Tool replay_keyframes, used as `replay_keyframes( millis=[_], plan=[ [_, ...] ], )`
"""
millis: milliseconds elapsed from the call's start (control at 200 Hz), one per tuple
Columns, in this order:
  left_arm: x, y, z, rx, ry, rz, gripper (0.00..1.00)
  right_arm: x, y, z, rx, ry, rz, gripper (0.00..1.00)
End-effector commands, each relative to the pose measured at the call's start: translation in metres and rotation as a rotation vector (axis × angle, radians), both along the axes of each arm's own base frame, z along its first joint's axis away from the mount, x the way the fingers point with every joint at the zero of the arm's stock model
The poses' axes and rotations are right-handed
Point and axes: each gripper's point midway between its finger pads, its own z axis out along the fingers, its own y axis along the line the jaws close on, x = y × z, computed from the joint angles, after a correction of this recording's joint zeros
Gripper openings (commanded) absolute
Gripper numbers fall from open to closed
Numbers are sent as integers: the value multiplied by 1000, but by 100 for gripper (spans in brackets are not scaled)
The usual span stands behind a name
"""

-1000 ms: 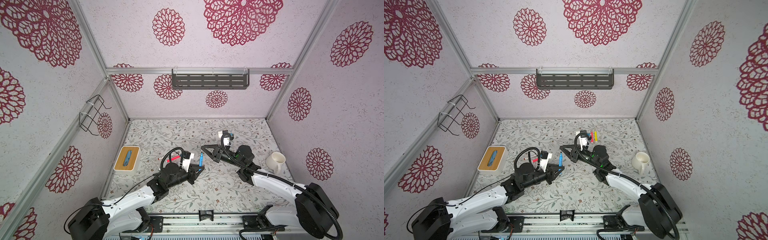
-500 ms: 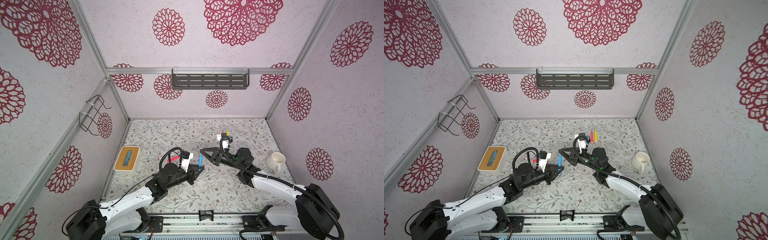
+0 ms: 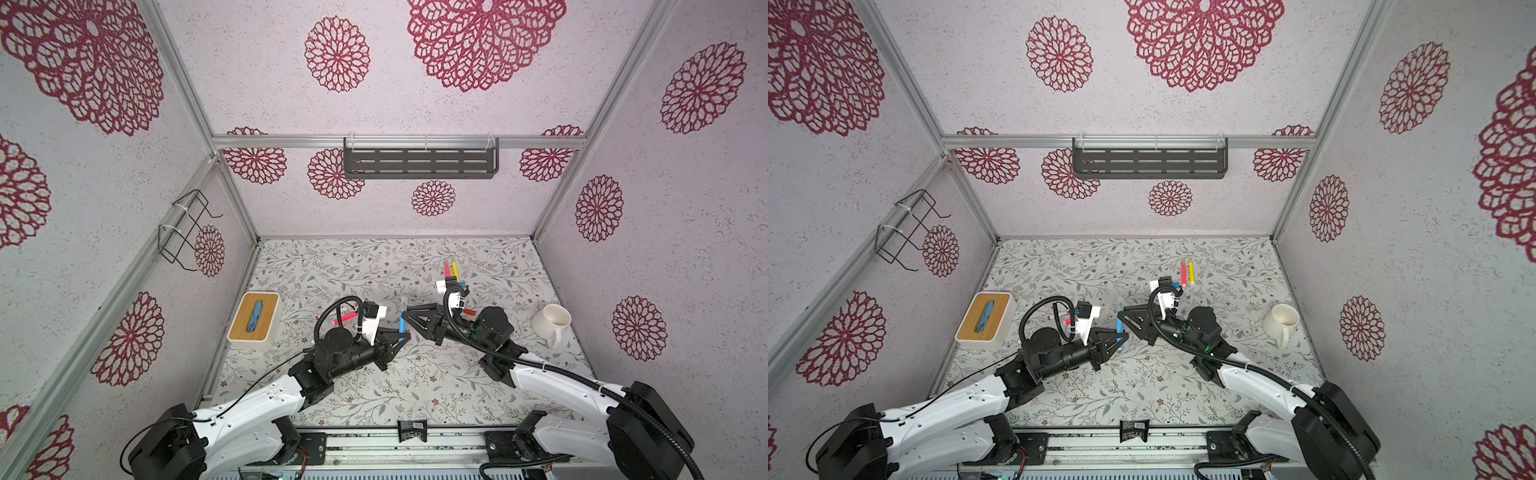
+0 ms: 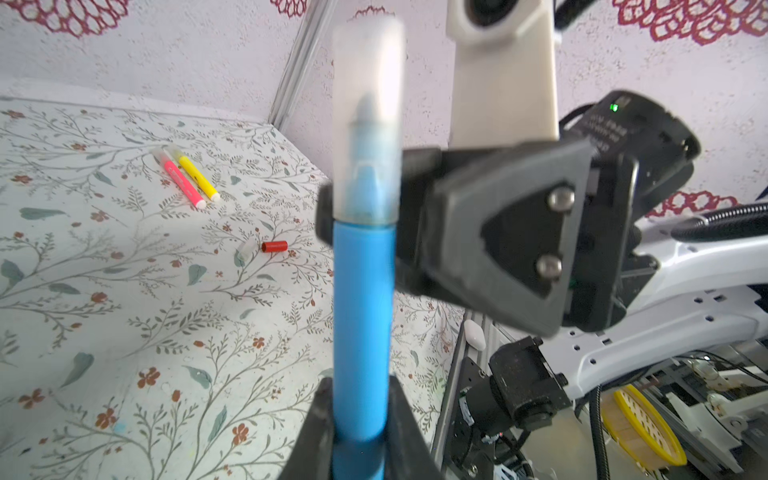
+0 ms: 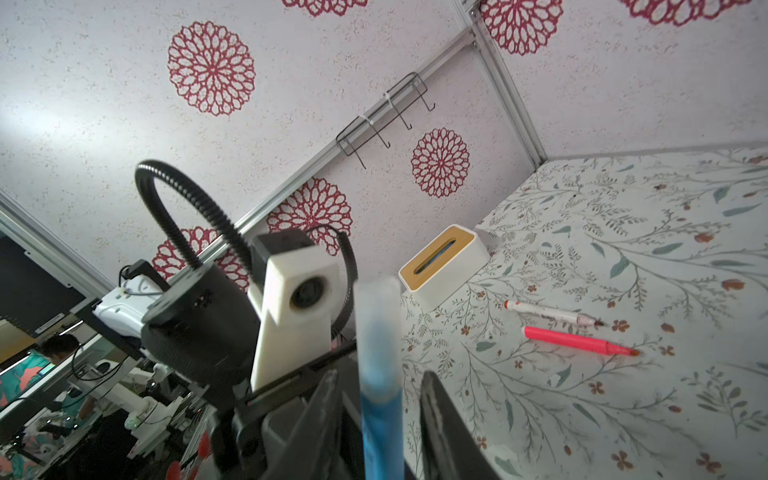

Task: Insert the pens into the pen caps
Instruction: 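Move the cap over the blue marker tip held by the left gripper, then press the cap down onto the blue marker with the right gripper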

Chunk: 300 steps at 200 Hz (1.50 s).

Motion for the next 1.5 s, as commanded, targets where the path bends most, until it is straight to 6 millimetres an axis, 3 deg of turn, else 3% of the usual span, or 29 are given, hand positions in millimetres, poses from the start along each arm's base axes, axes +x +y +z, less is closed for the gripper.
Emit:
replay_keyframes(
  millis=[0, 90, 365, 480, 655, 1356, 1496],
  plan=[
    [2, 1, 21, -51, -51, 13, 0, -4, -13, 19, 1, -75, -53, 54],
    [2, 1, 21, -50, -51, 12, 0, -2, -27, 30, -2, -102, -120, 65],
    [3, -4, 16, -27, -42, -3, 0, 12, -39, 64, -82, -96, -189, 66],
    [4, -6, 16, -24, -38, -9, 0, 22, -31, 64, -144, -65, -179, 62],
    [5, -9, 14, -17, -32, -14, 0, 31, -11, 61, -200, -29, -121, 47],
    [4, -8, 9, -9, -22, -13, 0, 23, 13, 48, -240, -20, -44, 37],
    [4, -7, 10, -5, -26, -12, 0, 20, 16, 43, -249, -16, -32, 18]
  ],
)
